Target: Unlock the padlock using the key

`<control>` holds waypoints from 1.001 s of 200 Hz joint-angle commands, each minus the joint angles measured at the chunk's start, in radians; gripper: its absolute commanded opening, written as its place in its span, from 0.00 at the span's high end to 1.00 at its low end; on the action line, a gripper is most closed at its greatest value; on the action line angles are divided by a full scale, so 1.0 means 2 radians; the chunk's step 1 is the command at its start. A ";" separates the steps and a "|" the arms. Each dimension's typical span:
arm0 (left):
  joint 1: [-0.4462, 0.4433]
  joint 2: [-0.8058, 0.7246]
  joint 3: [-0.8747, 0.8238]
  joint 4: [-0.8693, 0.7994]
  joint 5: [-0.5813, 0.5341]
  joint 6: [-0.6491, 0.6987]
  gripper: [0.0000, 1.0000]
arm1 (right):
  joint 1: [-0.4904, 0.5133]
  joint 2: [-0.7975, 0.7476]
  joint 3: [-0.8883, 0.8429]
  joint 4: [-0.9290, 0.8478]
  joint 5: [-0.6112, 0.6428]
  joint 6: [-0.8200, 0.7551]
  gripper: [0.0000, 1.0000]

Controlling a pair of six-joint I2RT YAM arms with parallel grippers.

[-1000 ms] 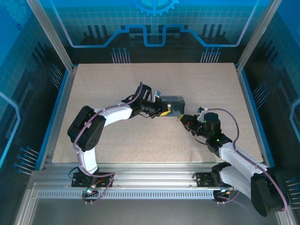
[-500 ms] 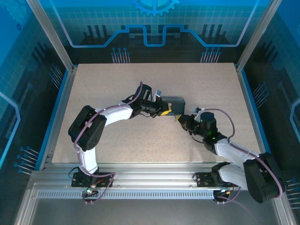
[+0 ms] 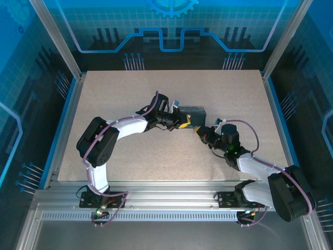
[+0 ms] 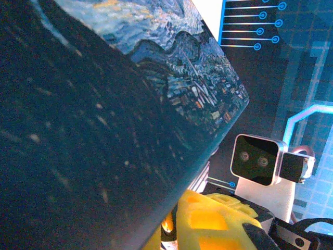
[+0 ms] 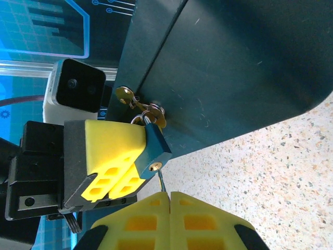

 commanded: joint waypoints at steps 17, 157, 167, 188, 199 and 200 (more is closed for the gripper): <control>0.004 0.005 -0.003 0.017 0.017 -0.009 1.00 | 0.005 0.008 0.017 0.030 0.005 0.004 1.00; 0.006 0.006 -0.005 0.026 0.018 -0.015 1.00 | 0.010 0.001 0.013 0.021 0.003 0.005 1.00; 0.007 0.006 -0.004 0.027 0.018 -0.015 1.00 | 0.010 -0.009 0.007 0.014 0.007 0.004 1.00; 0.007 0.007 -0.004 0.029 0.017 -0.017 1.00 | 0.009 -0.023 -0.003 0.007 0.011 0.003 1.00; 0.007 0.008 -0.004 0.031 0.017 -0.017 1.00 | 0.009 -0.025 -0.006 0.003 0.011 0.002 1.00; 0.007 0.008 -0.004 0.031 0.017 -0.017 1.00 | 0.009 -0.025 -0.006 0.003 0.011 0.002 1.00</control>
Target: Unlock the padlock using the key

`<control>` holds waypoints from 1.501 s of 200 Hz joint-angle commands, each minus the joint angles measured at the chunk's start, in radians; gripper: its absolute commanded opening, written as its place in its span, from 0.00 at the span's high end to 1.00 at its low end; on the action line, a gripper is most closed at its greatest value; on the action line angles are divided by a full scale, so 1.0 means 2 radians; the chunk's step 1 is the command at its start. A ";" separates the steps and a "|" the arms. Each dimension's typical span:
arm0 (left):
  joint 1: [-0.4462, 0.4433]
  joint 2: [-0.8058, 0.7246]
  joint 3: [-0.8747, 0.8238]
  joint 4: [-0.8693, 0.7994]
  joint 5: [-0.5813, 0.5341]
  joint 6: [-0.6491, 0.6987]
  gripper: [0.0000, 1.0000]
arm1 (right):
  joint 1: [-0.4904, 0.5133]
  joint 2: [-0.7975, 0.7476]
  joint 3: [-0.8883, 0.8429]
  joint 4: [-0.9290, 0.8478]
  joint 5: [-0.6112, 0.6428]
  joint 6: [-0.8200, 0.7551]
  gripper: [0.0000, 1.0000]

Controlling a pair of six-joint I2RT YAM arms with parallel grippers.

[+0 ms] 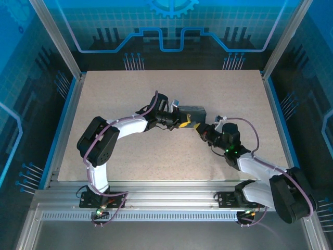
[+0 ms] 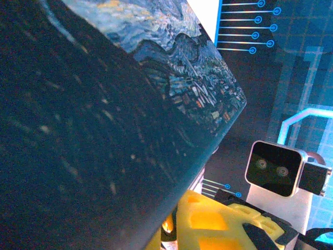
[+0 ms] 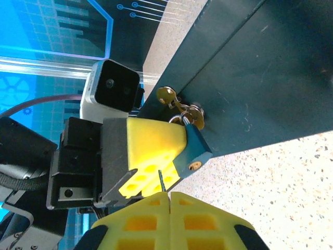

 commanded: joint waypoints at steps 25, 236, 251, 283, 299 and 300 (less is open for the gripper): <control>0.003 0.006 -0.004 0.022 0.014 -0.008 1.00 | 0.005 -0.009 -0.016 -0.011 0.008 -0.001 1.00; 0.004 0.001 -0.017 0.036 0.017 -0.014 1.00 | 0.009 0.041 0.011 0.029 0.009 0.000 1.00; 0.003 0.002 -0.016 0.039 0.018 -0.015 1.00 | 0.009 0.042 0.012 0.028 0.011 0.001 1.00; 0.003 0.001 -0.018 0.047 0.021 -0.020 1.00 | 0.009 0.043 0.008 0.038 0.022 0.006 1.00; 0.003 0.000 -0.018 0.048 0.022 -0.020 1.00 | 0.010 0.041 0.007 0.044 0.027 0.007 1.00; 0.003 0.000 -0.018 0.049 0.023 -0.019 1.00 | 0.010 0.041 0.006 0.044 0.027 0.007 1.00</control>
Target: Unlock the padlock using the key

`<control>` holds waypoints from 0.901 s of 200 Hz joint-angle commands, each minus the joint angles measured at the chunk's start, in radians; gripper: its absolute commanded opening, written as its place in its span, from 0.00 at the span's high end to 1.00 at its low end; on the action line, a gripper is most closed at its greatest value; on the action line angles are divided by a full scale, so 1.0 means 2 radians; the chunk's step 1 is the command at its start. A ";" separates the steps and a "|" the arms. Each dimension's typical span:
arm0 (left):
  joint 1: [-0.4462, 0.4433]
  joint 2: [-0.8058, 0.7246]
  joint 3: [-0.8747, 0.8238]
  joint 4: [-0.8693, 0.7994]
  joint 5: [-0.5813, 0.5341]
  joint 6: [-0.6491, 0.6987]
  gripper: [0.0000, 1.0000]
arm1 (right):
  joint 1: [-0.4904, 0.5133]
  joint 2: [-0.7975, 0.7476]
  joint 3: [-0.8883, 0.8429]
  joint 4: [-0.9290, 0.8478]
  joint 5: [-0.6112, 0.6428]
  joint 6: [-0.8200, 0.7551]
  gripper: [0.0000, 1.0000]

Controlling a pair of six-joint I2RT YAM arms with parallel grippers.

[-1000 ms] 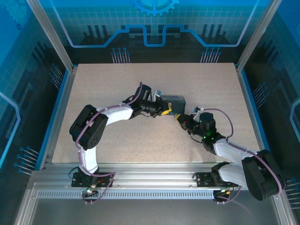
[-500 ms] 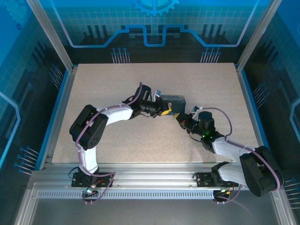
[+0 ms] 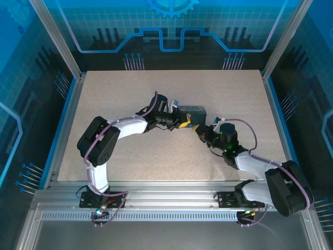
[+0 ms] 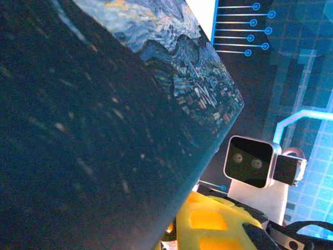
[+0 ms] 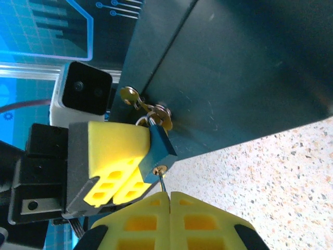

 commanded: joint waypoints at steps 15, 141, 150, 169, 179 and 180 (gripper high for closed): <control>0.003 -0.001 -0.008 0.023 0.023 -0.006 1.00 | 0.007 -0.002 0.006 0.033 0.023 0.008 1.00; 0.002 -0.002 -0.022 0.080 0.035 -0.024 1.00 | 0.024 0.045 -0.001 0.101 0.066 0.116 1.00; 0.001 -0.001 -0.022 0.081 0.036 -0.025 1.00 | 0.027 0.043 -0.002 0.095 0.074 0.120 1.00; -0.001 0.001 -0.020 0.085 0.040 -0.026 1.00 | 0.029 0.041 0.001 0.081 0.078 0.116 1.00; -0.002 0.002 -0.019 0.087 0.042 -0.026 1.00 | 0.030 0.046 0.000 0.089 0.079 0.120 1.00; -0.001 0.002 -0.019 0.087 0.042 -0.026 1.00 | 0.031 0.047 -0.001 0.091 0.079 0.121 1.00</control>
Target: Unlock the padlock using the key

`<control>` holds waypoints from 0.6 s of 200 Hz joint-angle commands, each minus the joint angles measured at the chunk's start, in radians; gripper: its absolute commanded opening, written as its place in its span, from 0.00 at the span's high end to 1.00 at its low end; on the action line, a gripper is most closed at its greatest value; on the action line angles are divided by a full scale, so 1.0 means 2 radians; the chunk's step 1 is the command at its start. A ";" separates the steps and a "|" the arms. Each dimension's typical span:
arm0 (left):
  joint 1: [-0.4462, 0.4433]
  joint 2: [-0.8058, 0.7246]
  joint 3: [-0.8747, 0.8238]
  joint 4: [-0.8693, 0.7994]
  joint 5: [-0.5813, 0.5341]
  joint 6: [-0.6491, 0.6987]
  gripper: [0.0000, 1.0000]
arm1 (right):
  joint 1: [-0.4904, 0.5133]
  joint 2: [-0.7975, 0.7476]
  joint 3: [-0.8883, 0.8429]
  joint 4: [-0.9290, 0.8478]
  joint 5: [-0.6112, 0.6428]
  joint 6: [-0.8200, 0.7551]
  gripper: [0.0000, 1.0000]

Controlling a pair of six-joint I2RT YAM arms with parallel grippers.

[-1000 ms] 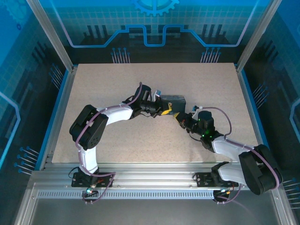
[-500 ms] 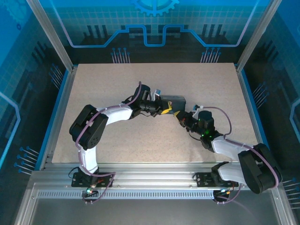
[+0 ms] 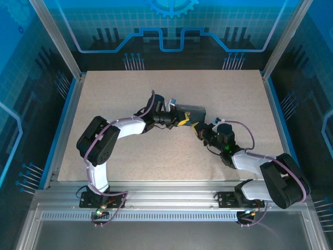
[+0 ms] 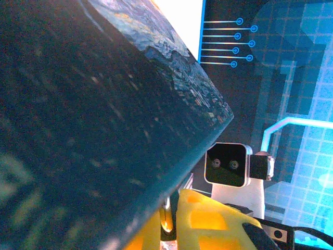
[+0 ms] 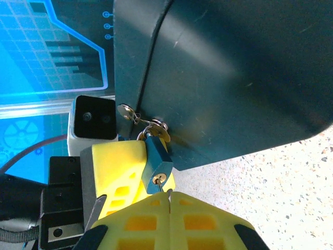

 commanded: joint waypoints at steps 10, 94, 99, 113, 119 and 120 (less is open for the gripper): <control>-0.013 0.003 0.003 0.030 0.041 -0.008 1.00 | 0.009 0.015 -0.005 0.040 0.027 0.028 1.00; -0.014 0.001 0.004 0.039 0.047 -0.007 1.00 | 0.026 0.054 -0.007 0.081 0.062 0.040 1.00; -0.014 0.001 0.004 0.039 0.049 -0.007 1.00 | 0.026 0.058 -0.007 0.086 0.062 0.046 1.00; -0.015 0.002 0.005 0.040 0.051 -0.008 1.00 | 0.027 0.073 0.000 0.094 0.061 0.061 1.00; -0.015 0.003 0.005 0.041 0.053 -0.006 1.00 | 0.027 0.078 0.005 0.092 0.059 0.063 1.00; -0.015 0.003 0.005 0.041 0.053 -0.007 1.00 | 0.027 0.078 0.006 0.091 0.058 0.063 1.00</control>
